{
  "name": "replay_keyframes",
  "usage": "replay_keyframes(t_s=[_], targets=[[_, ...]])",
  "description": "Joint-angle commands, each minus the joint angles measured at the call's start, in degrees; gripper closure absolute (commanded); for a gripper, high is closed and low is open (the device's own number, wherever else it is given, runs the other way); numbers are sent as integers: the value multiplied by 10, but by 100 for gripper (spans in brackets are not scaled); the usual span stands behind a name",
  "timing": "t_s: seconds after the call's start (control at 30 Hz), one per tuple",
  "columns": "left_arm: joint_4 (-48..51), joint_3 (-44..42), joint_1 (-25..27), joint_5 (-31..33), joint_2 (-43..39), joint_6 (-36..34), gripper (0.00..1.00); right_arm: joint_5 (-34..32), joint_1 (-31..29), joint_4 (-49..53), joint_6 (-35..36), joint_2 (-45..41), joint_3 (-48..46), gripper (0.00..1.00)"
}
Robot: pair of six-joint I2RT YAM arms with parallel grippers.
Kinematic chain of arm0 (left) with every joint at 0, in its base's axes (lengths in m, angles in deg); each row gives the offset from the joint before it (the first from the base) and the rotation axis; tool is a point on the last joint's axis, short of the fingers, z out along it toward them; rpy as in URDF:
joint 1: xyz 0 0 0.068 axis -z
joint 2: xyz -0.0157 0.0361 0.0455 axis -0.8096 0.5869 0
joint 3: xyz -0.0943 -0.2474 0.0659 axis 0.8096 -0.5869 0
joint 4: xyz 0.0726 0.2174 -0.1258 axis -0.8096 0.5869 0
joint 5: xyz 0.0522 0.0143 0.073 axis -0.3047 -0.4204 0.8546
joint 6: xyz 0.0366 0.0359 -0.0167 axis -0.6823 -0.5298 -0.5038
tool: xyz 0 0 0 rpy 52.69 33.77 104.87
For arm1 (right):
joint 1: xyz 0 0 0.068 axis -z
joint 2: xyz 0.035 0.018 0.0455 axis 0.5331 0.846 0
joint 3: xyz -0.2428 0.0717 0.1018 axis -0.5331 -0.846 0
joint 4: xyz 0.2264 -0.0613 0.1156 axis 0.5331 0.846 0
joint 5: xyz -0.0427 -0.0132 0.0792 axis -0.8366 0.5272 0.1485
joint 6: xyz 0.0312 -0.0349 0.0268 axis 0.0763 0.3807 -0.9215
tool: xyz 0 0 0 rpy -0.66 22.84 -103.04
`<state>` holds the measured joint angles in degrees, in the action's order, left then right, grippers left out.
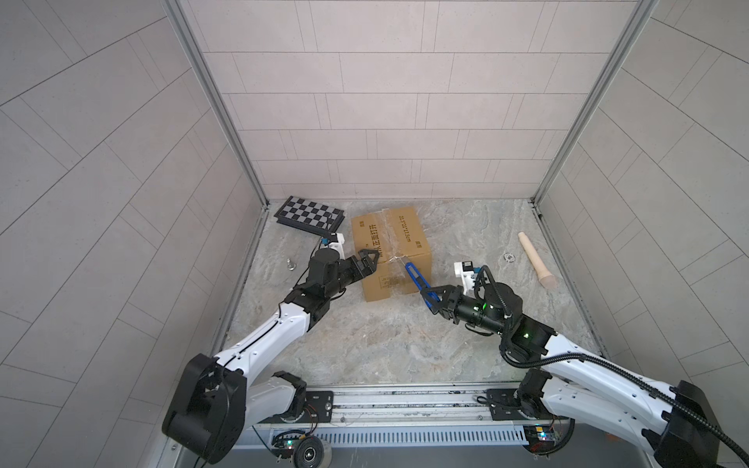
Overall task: Unpack the express box
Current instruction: 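Drag the blue knife along the taped seam while the left gripper holds the box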
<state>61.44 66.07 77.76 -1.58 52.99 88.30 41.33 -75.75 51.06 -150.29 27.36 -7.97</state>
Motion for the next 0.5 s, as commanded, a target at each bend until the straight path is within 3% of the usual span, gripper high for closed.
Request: replay_keyframes(t_s=[0.0, 0.13, 0.47], targets=[[-22, 11, 7, -30, 7, 7, 0, 22, -5, -90, -4, -1, 11, 100], [-41, 10, 15, -34, 9, 19, 0, 12, -24, 25, 68, 17, 53, 100], [-59, 3, 66, -20, 11, 35, 0, 16, -30, 75, 113, 53, 90, 100]])
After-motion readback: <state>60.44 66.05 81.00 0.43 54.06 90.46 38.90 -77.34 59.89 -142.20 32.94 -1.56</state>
